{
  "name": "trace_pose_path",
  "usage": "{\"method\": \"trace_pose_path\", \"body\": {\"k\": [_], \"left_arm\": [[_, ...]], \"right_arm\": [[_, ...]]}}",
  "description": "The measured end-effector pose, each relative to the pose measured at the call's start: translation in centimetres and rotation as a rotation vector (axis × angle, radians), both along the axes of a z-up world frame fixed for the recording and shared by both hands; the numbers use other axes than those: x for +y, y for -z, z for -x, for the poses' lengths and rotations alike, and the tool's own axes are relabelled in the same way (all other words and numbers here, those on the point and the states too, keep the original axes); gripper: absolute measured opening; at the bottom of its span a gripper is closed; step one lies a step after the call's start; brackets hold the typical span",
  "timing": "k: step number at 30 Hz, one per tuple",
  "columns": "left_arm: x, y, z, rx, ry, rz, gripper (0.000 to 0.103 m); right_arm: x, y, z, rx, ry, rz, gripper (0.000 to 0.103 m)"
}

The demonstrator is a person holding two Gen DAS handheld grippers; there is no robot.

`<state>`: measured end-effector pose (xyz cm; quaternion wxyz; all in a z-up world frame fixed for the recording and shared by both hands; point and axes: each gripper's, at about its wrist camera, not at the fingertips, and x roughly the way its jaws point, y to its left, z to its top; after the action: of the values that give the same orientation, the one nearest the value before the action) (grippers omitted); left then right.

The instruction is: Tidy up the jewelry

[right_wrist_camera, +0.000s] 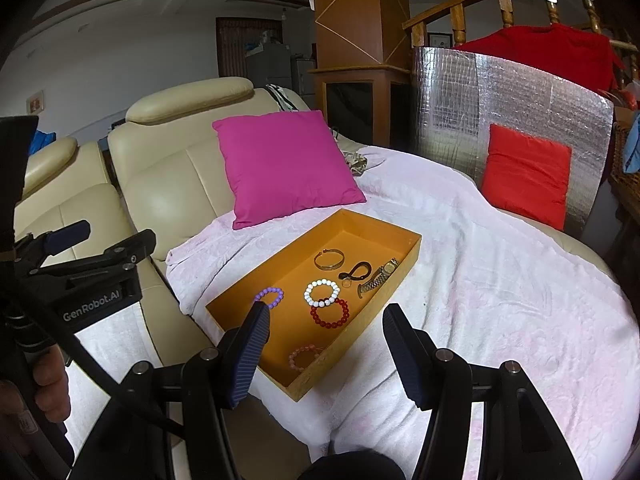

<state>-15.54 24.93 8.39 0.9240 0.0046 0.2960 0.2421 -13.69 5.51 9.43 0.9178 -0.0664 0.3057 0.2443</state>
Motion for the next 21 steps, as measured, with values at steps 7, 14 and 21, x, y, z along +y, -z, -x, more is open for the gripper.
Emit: {"method": "trace_pose_path", "body": {"k": [7,14,21], "left_arm": [[0.09,0.12,-0.25,0.005,0.000,0.000,0.089],[0.20,0.32,-0.49,0.010,0.000,-0.001,0.089],[0.56,0.59,-0.75,0.016,0.000,0.003,0.089]], "right_arm": [[0.05,0.11,-0.42,0.006,0.006,-0.006,0.063],[0.28,0.31,-0.64,0.006,0.002,-0.004,0.063],[0.43,0.41,-0.87,0.012,0.003,-0.005,0.063]]}}
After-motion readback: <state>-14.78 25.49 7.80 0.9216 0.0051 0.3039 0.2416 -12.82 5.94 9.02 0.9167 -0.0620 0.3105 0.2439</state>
